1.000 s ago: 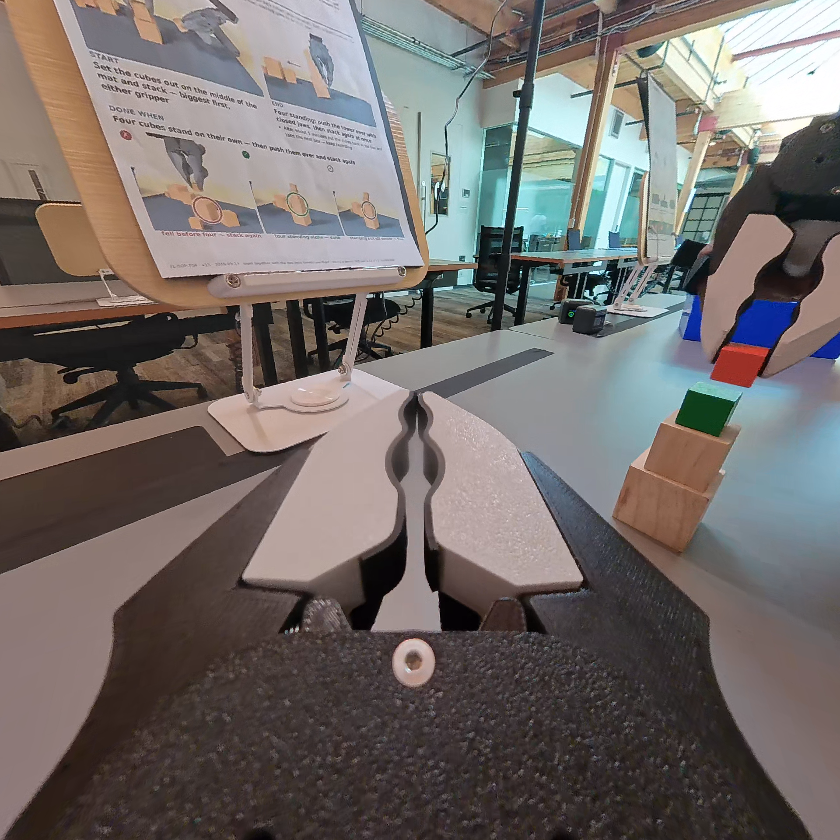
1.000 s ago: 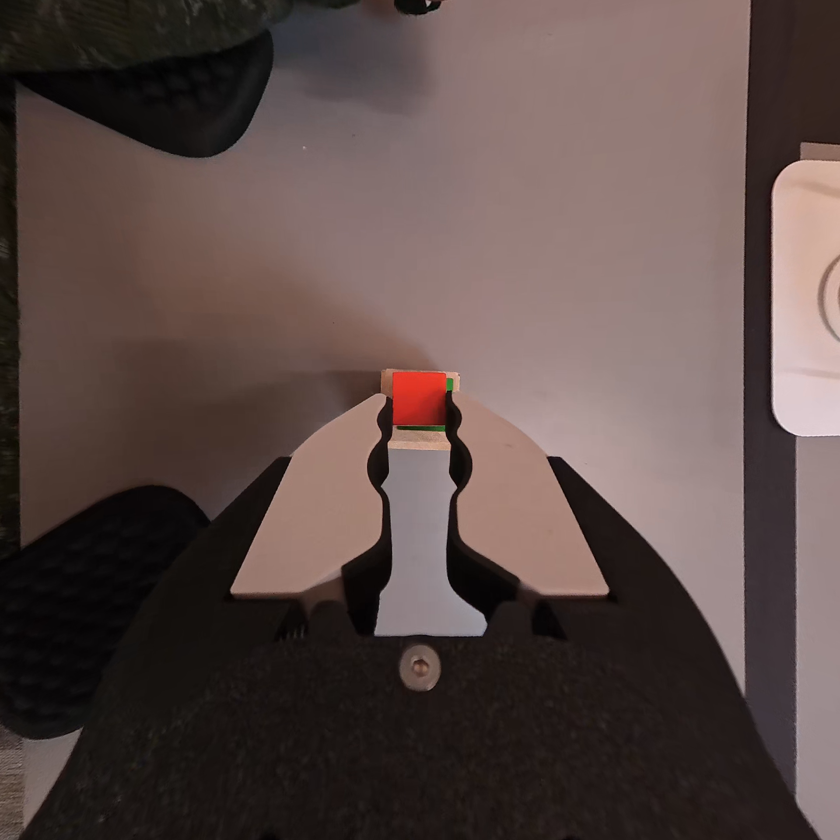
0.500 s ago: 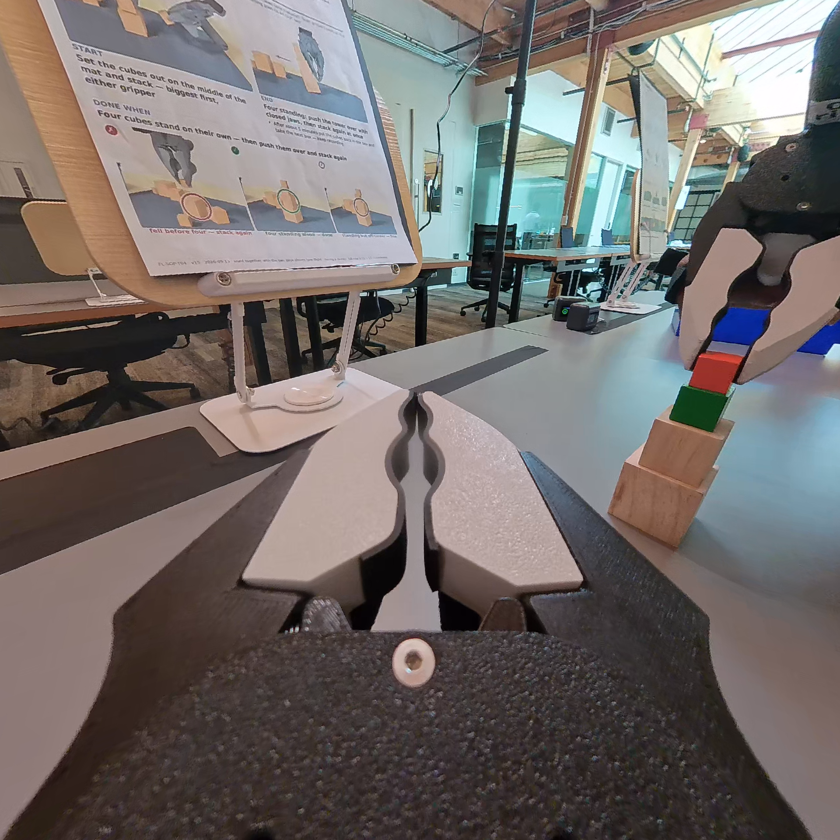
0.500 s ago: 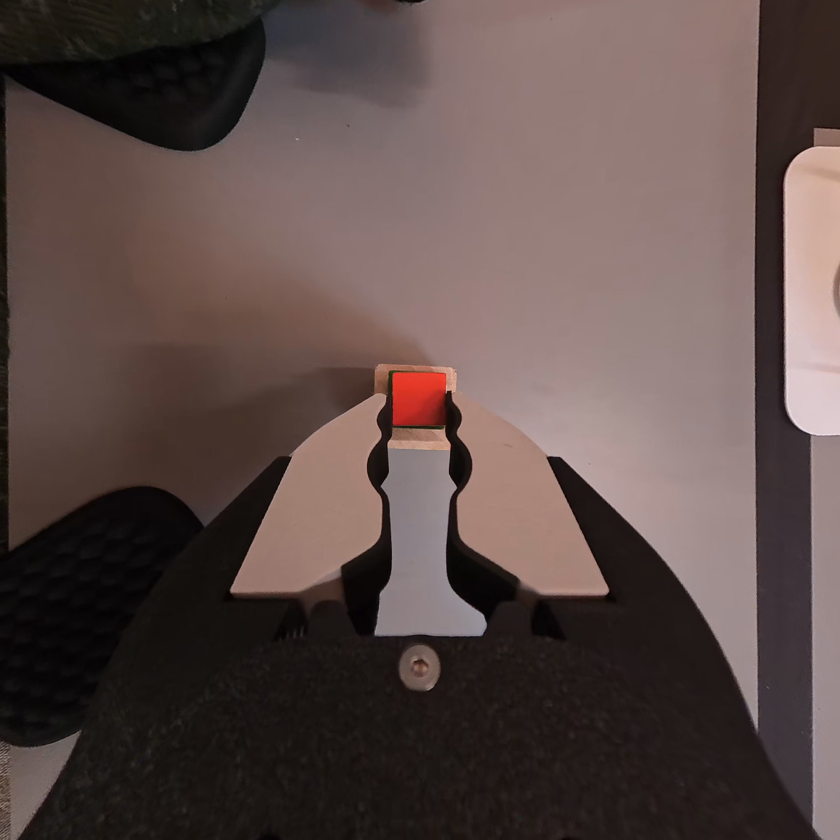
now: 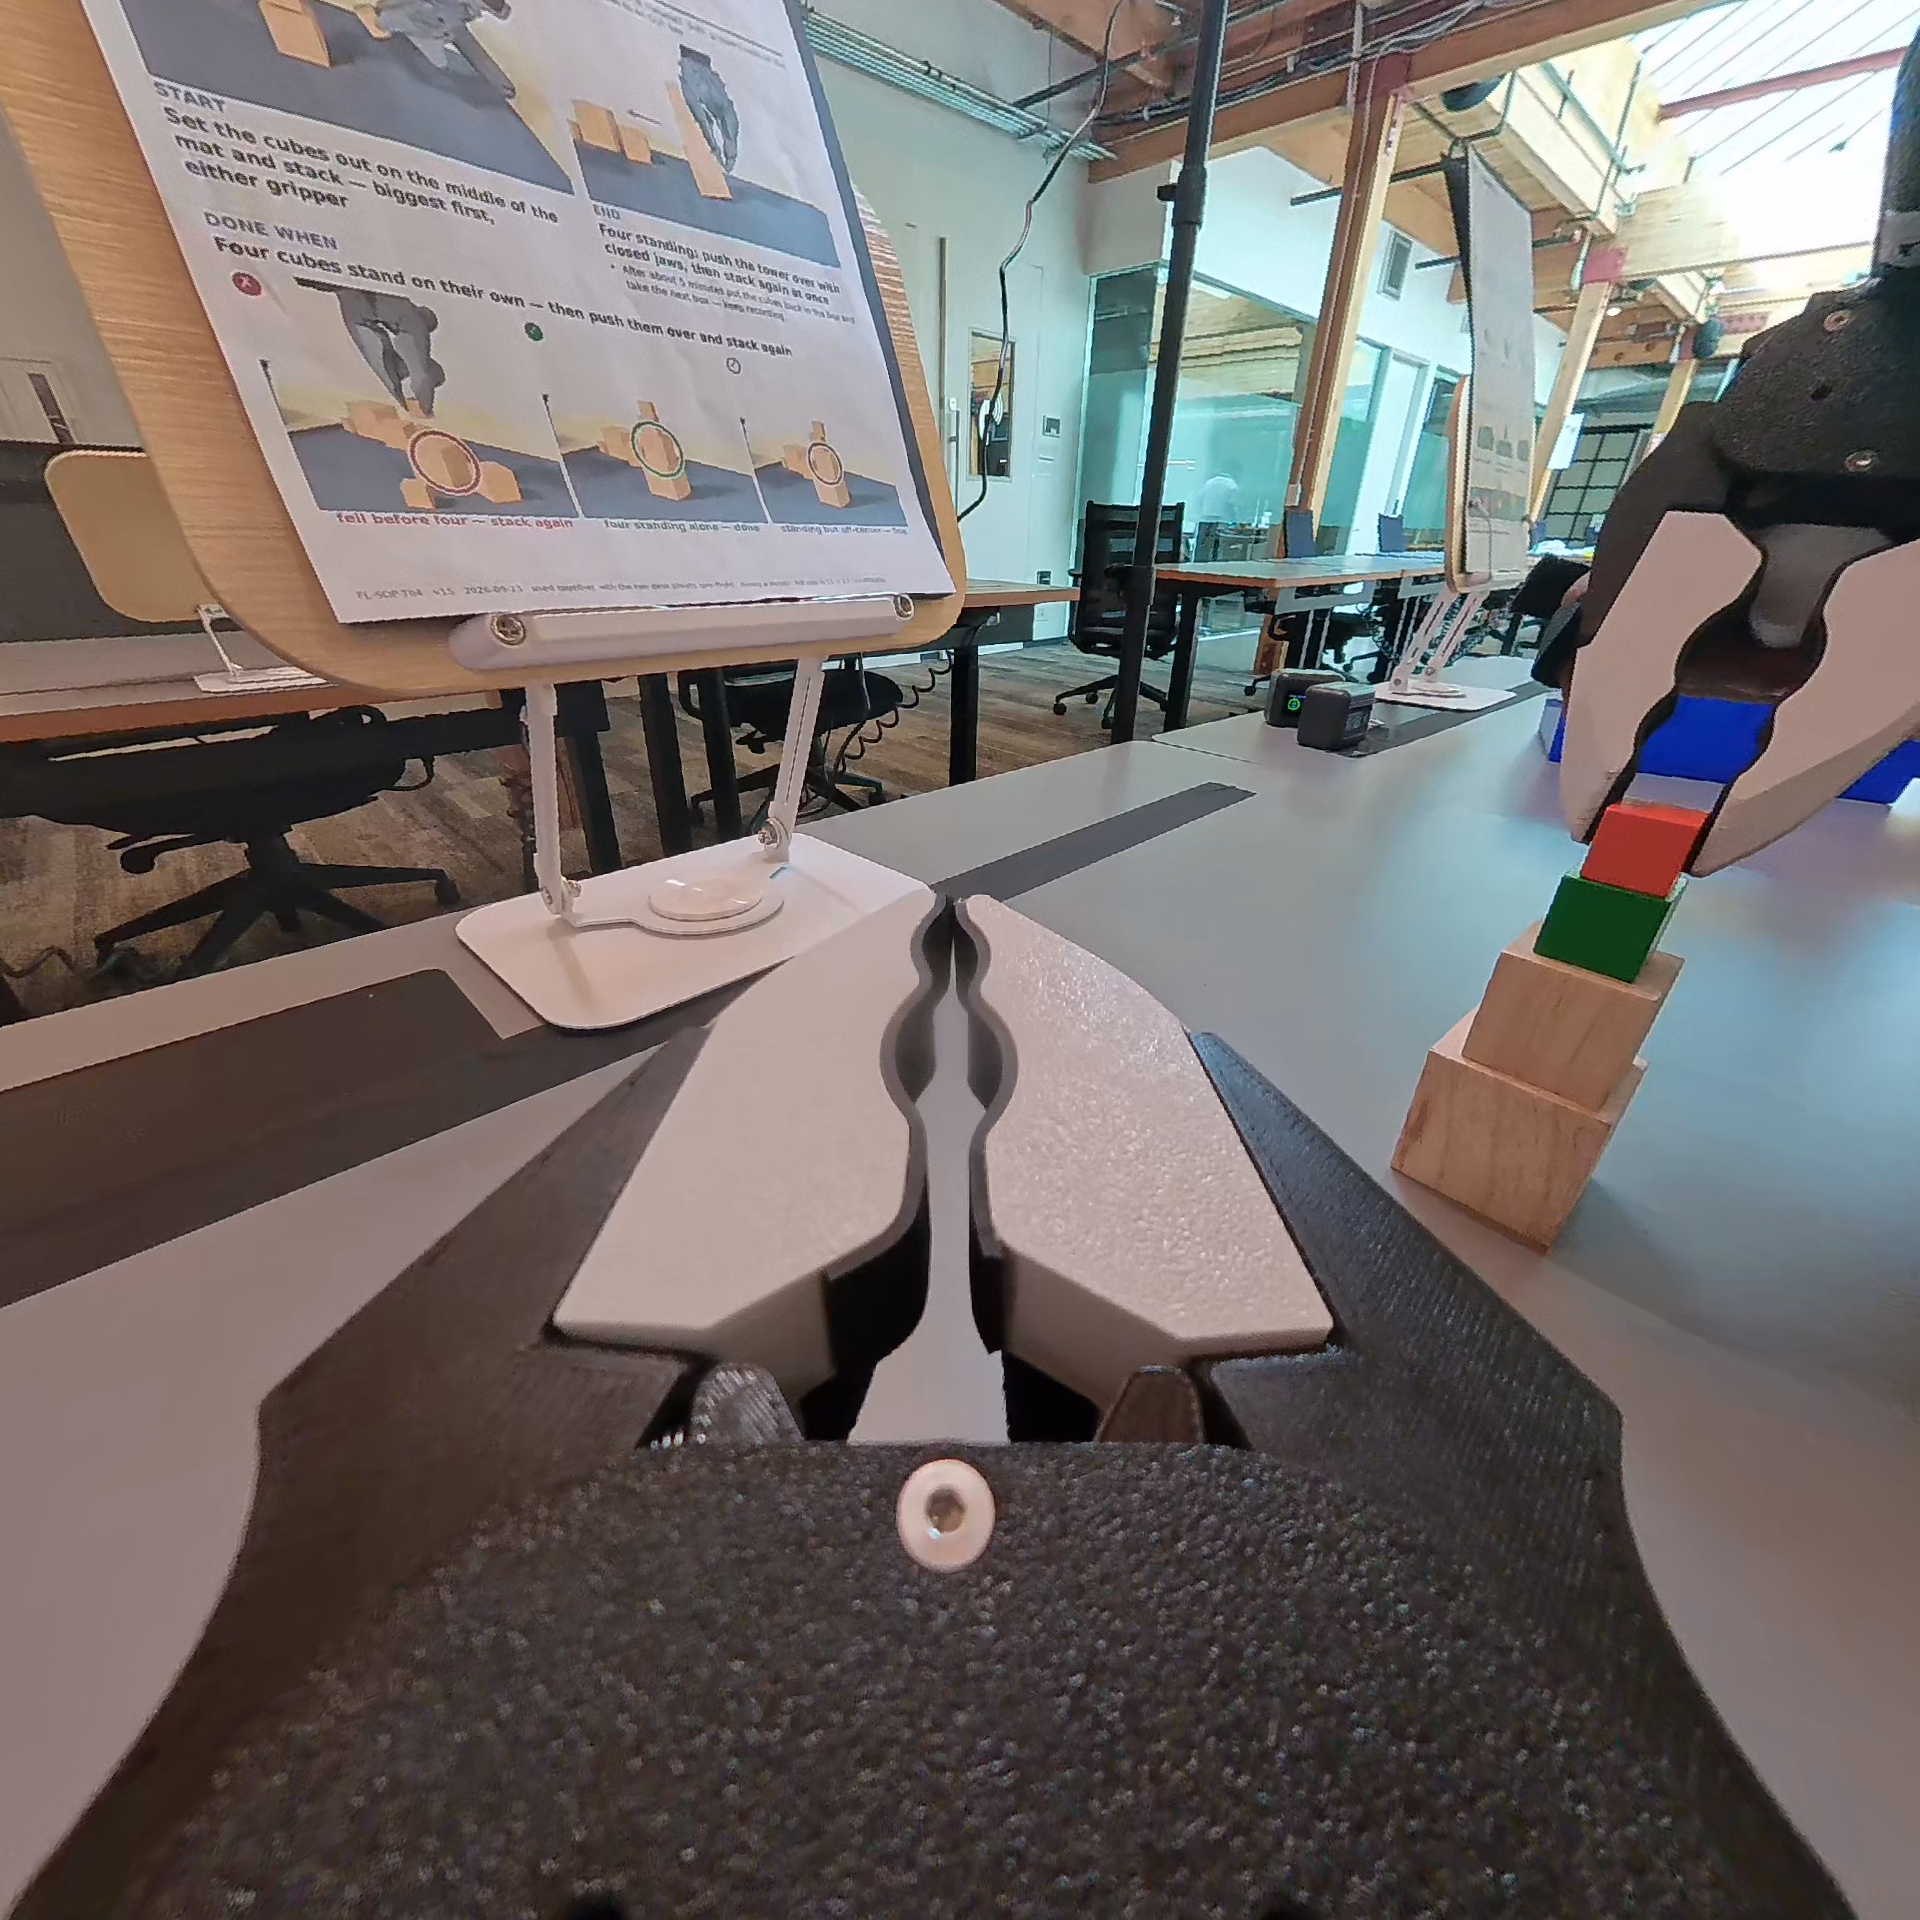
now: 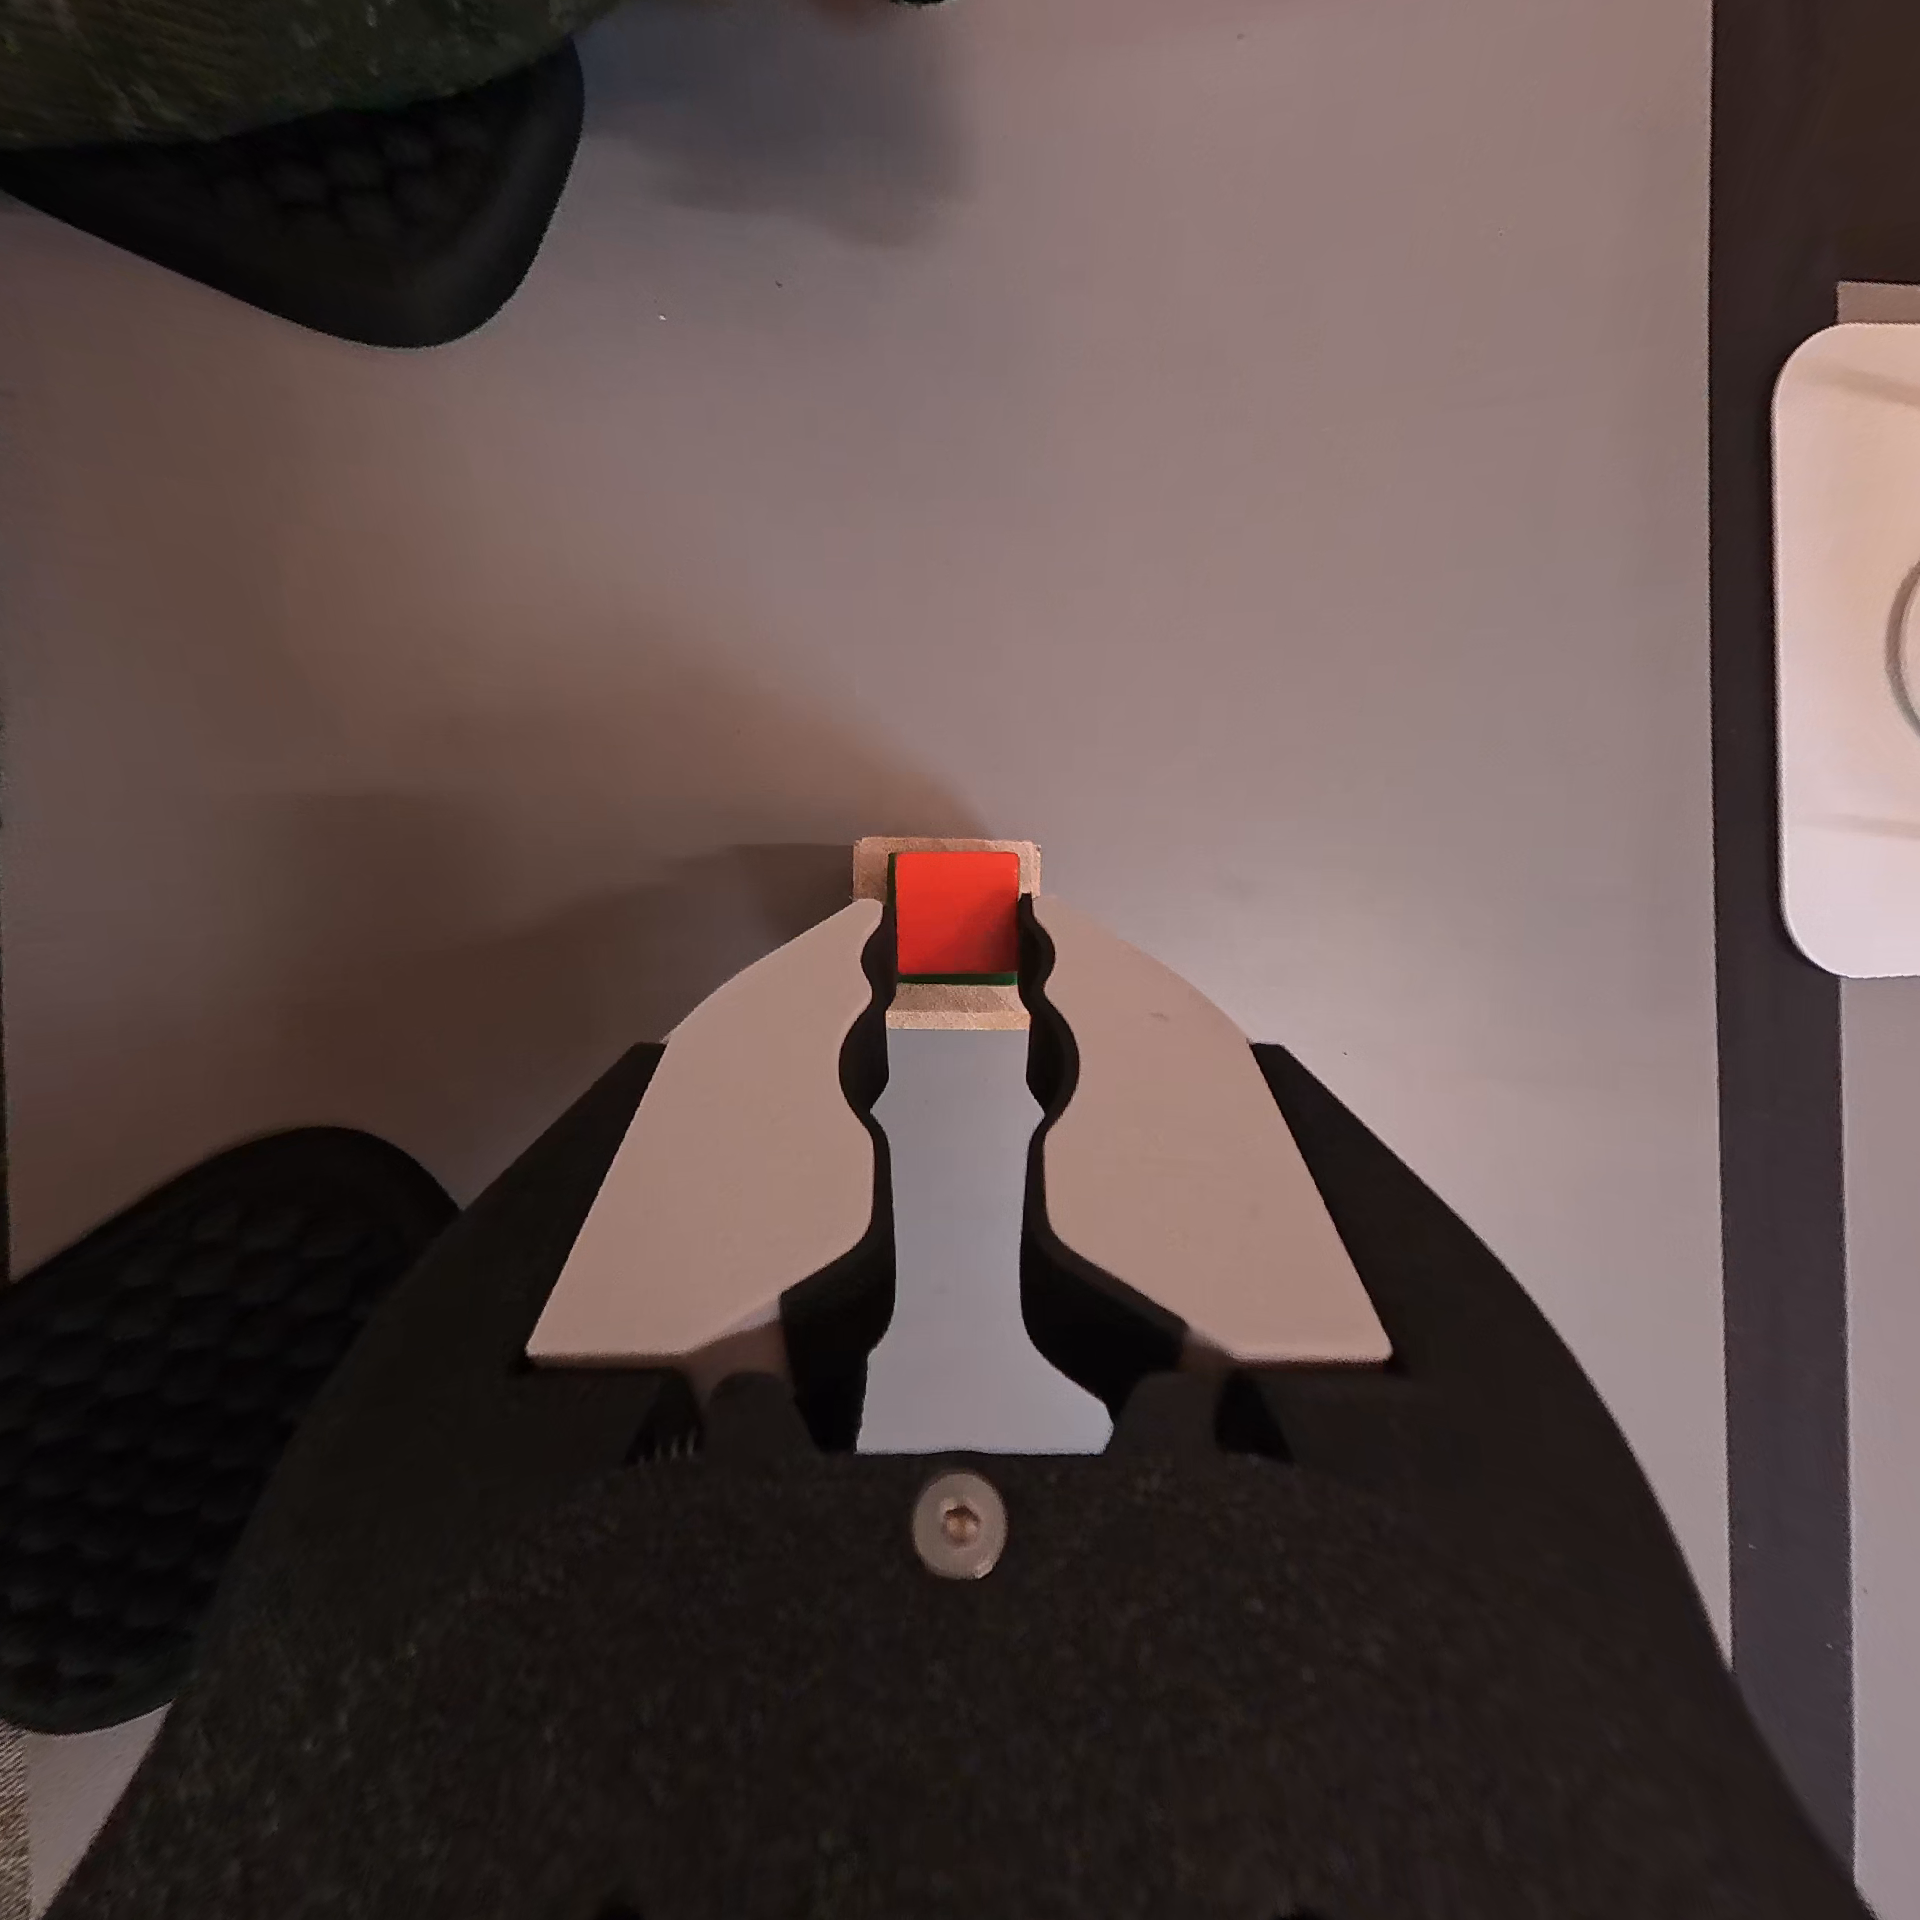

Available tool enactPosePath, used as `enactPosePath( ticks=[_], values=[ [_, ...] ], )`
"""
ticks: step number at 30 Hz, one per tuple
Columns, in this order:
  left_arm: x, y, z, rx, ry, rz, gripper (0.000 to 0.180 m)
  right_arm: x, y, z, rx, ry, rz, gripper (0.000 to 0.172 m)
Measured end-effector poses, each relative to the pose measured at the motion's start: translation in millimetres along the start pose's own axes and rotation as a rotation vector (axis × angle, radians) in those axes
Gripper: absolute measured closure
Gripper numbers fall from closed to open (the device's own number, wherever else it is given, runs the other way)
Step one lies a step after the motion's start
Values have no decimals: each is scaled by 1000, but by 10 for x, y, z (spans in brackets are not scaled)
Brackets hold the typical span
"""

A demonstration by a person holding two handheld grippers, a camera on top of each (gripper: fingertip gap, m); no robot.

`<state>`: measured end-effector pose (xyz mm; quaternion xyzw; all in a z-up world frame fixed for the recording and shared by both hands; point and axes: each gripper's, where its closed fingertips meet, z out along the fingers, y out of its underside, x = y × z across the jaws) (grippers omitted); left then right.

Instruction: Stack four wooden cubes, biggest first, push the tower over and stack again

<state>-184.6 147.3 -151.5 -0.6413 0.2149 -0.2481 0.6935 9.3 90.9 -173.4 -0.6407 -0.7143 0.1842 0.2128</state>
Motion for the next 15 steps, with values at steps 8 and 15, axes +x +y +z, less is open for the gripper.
enactPosePath(
  ticks=[8,15],
  values=[
    [-9,14,4,-8,-6,-1,180,12,-3,5,-7,14,7,149],
    [-10,13,6,-8,-7,-2,180,16,6,18,-8,23,3,145]
  ],
)
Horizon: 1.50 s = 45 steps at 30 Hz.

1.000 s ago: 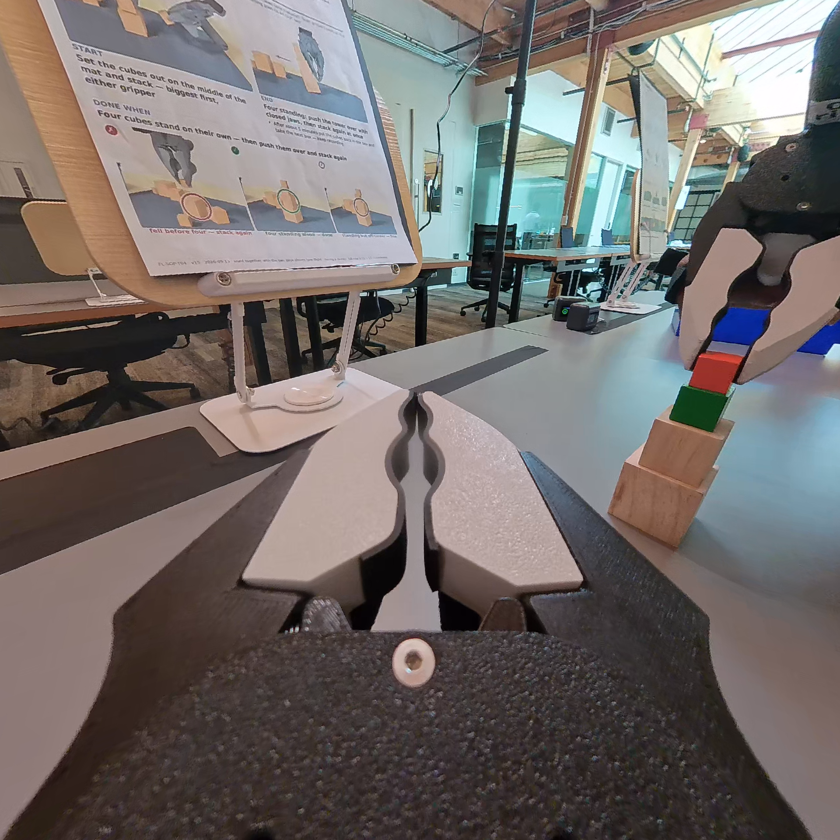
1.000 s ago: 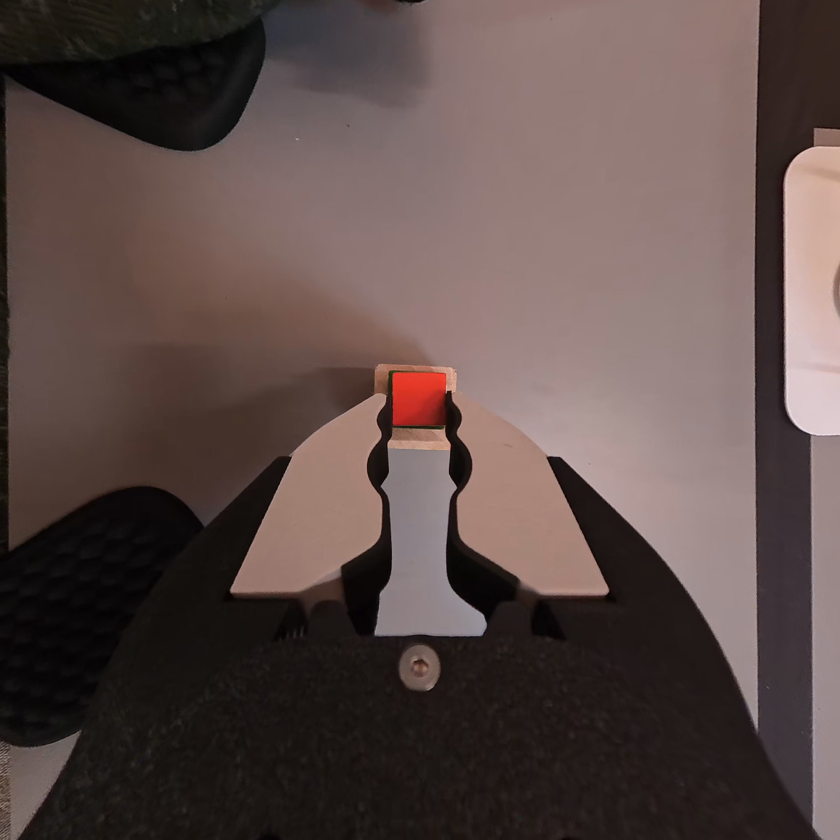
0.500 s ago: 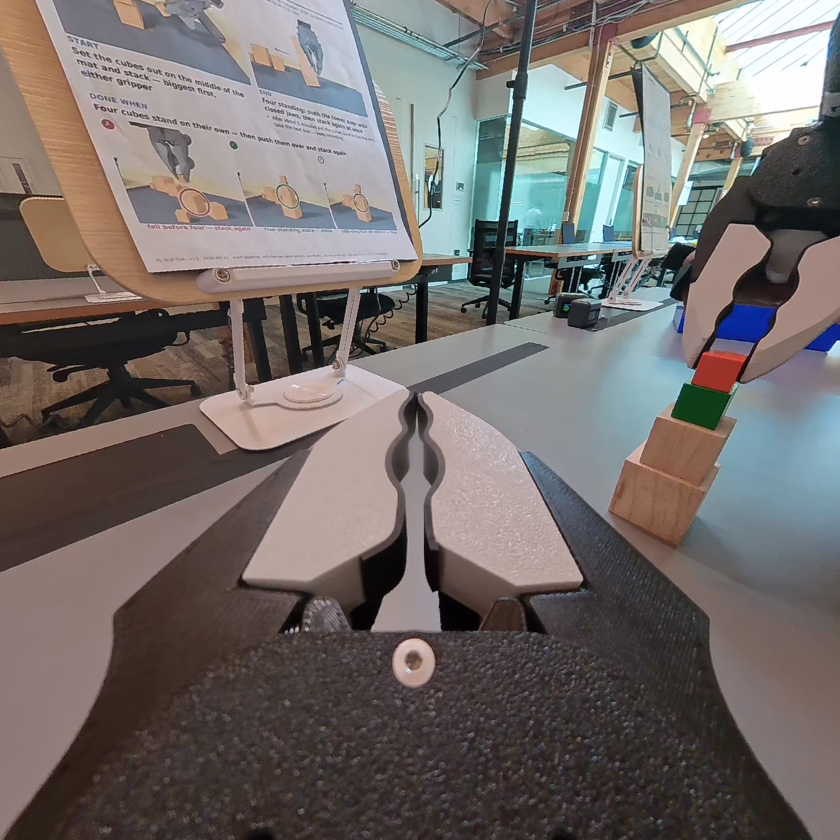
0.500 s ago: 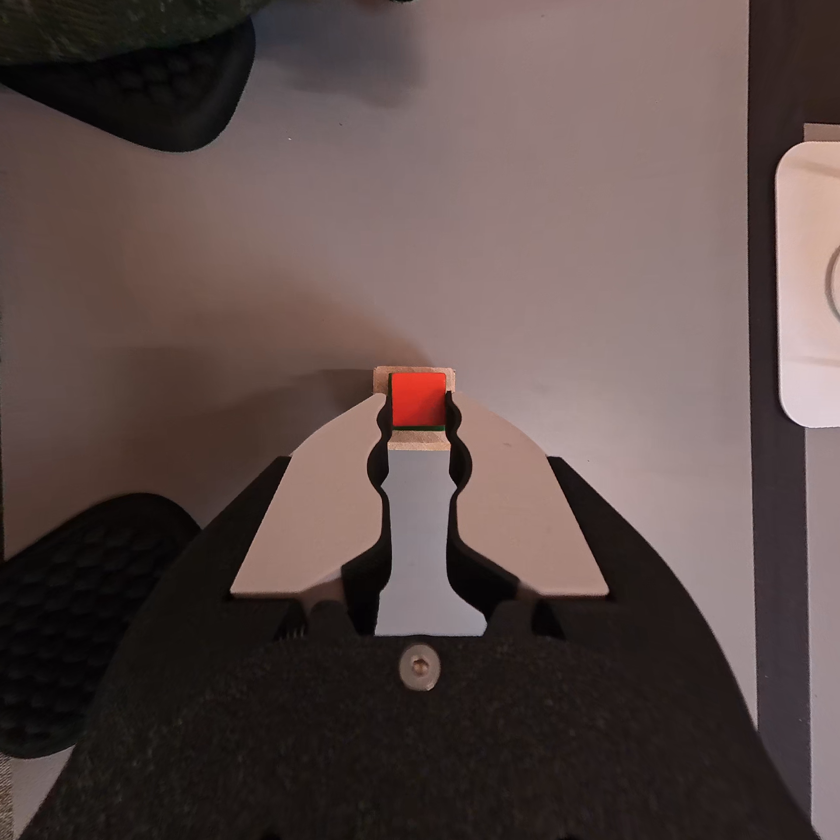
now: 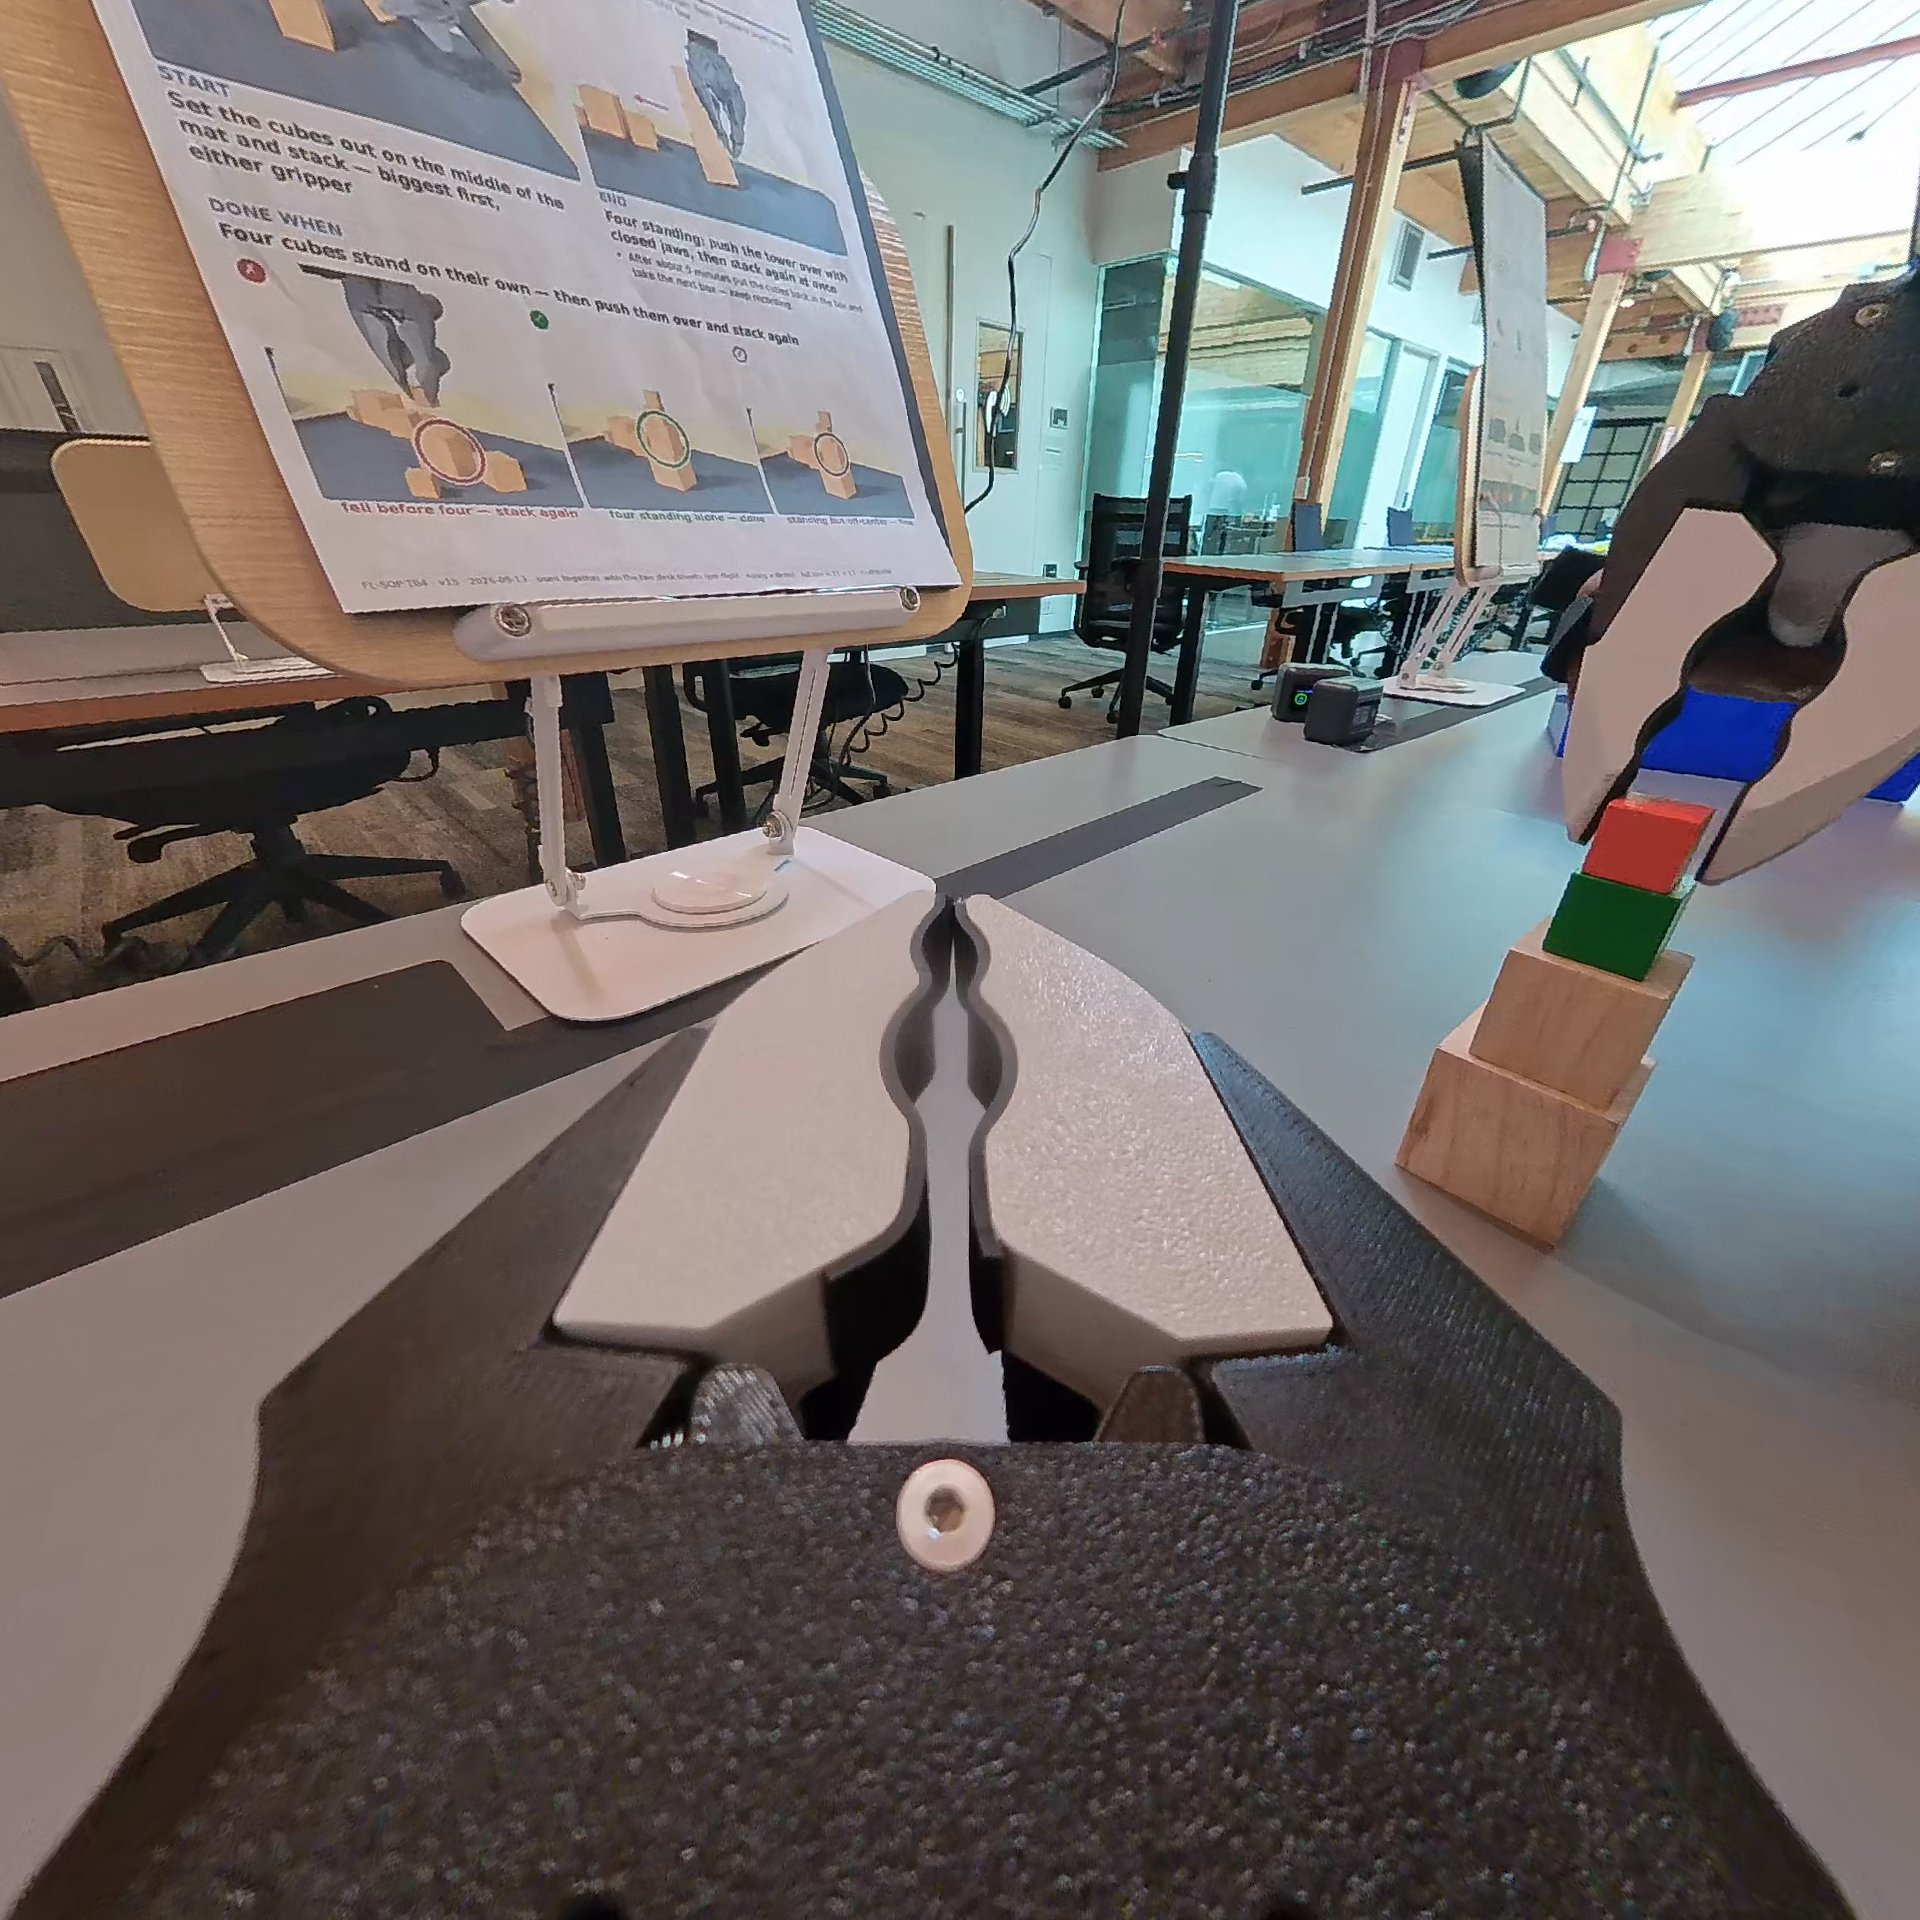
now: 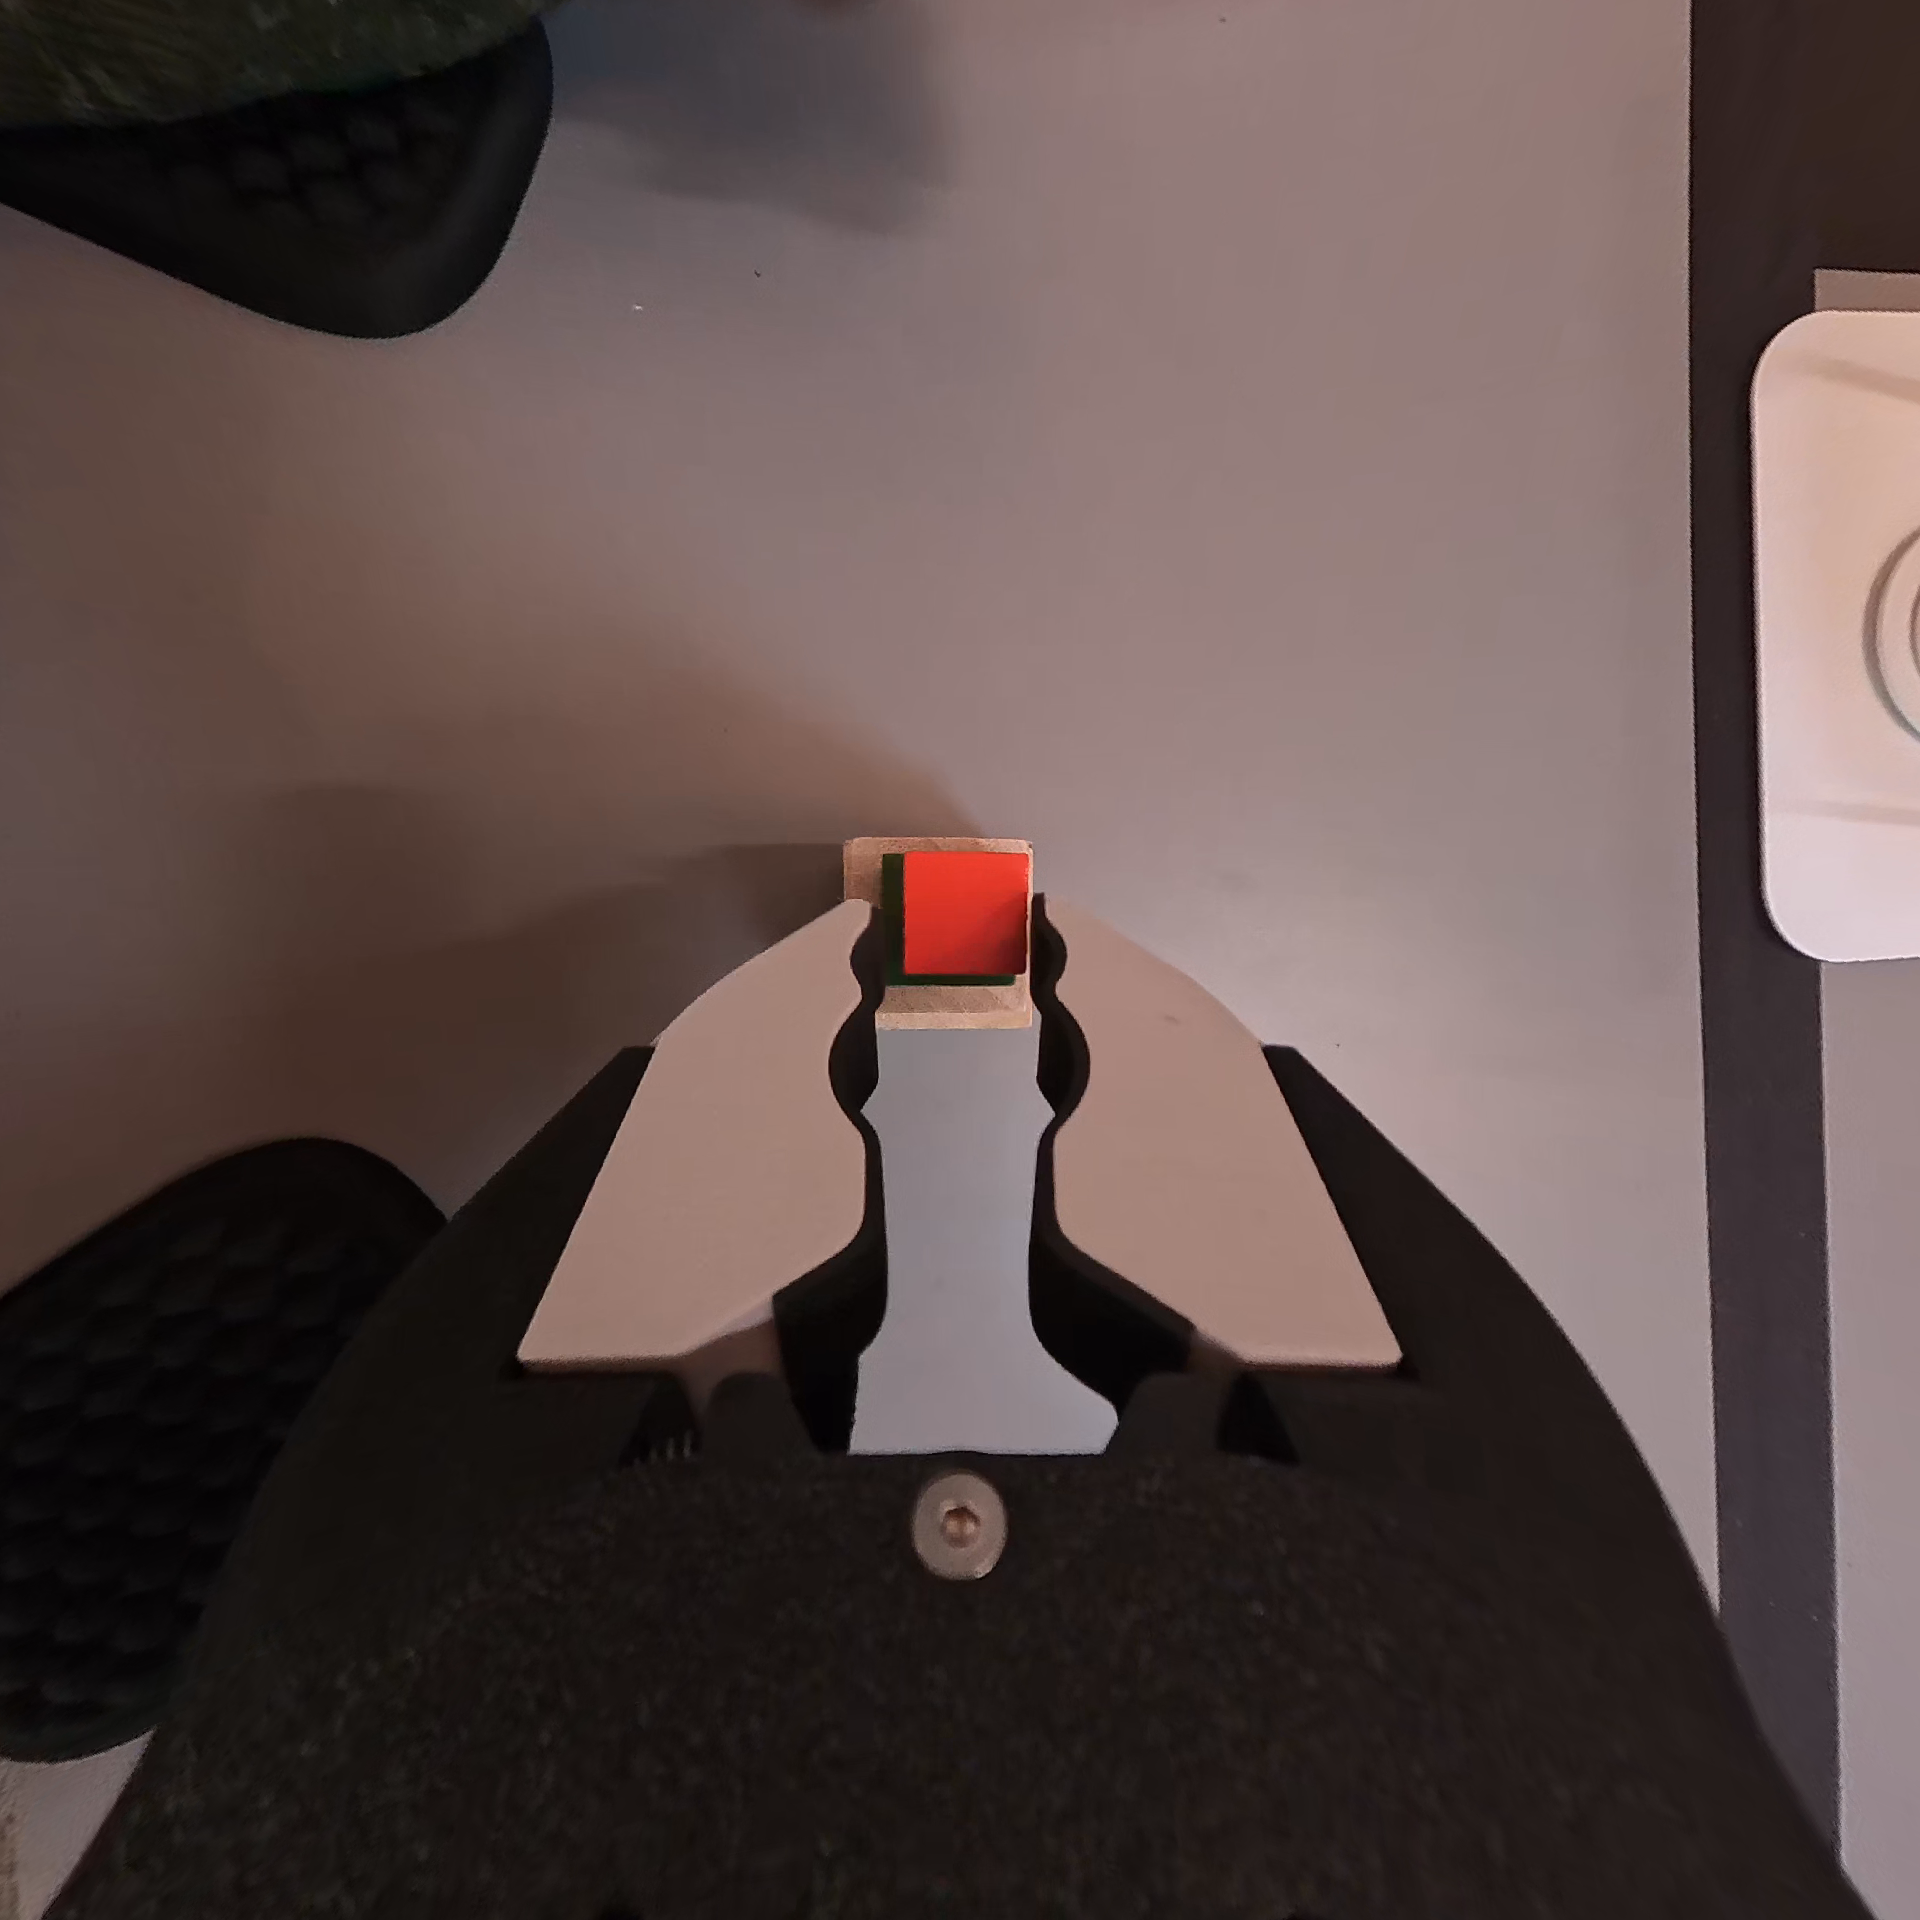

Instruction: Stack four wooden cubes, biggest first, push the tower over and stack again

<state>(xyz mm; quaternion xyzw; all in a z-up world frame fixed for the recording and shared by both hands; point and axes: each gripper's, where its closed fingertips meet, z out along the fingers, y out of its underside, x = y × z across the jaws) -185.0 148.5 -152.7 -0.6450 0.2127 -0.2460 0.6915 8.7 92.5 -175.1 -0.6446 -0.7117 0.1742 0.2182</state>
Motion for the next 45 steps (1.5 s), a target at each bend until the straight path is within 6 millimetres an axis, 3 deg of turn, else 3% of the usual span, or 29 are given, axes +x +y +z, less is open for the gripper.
enactPosePath(
  ticks=[6,13,15,19,24,29,34,39,45],
  values=[
    [-3,-2,2,2,0,-1,180,40,-48,-103,49,33,10,136],
    [-11,2,7,-8,-2,-11,180,170,-150,-431,284,202,134,125],
    [0,12,19,-16,1,-11,180,218,-119,-513,367,268,205,134],
    [11,11,27,-21,-5,-1,180,284,63,-621,492,436,332,172],
    [-22,1,22,-22,-35,4,180,288,427,-516,538,604,551,172],
    [-174,-12,-5,-27,-128,12,180,180,815,-231,431,820,708,172],
    [-284,-66,-49,-12,-192,-3,180,-13,927,49,316,942,758,172],
    [-286,-96,-51,-7,-203,-3,180,35,708,263,254,971,722,171],
    [-310,-126,-73,1,-212,-11,180,224,-98,753,229,957,446,171]
  ],
)
